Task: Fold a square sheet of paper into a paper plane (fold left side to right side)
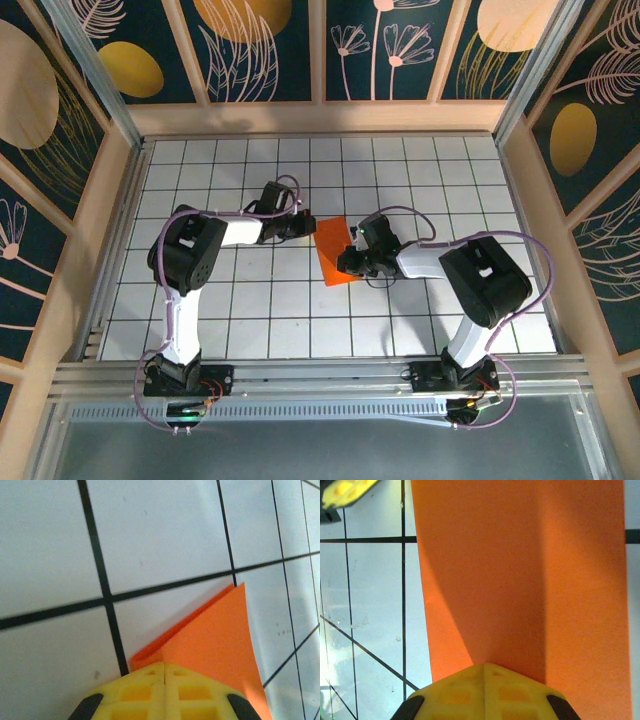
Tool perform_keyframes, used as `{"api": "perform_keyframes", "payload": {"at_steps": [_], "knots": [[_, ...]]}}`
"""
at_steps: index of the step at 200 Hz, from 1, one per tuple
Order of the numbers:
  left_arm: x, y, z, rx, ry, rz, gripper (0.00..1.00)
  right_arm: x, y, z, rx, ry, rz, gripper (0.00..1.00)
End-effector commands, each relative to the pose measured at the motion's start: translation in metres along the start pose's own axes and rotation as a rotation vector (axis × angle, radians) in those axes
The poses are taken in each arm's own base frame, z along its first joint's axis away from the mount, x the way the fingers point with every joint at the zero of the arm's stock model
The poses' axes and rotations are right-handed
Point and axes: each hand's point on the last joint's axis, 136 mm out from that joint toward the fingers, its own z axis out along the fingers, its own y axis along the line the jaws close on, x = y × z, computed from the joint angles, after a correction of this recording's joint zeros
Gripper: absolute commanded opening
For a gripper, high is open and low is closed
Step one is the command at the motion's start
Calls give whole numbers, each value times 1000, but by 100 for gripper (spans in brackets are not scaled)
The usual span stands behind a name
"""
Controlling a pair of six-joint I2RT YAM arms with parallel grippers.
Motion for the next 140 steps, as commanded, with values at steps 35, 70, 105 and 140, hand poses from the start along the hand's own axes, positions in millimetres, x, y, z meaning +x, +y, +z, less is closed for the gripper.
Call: {"api": "perform_keyframes", "payload": {"at_steps": [35, 70, 105, 140], "knots": [[-18, 58, 10, -169, -22, -10, 0, 48, -66, 2, 210, 117, 108, 0], [-24, 56, 4, -184, -37, 12, 0, 45, -59, 2, 172, 95, 132, 0], [-38, 31, -25, -151, -103, 38, 0, 37, -47, 0, 129, 36, 175, 0], [-24, -1, -53, -39, -113, 19, 0, 26, -36, -1, 113, -20, 194, 0]]}}
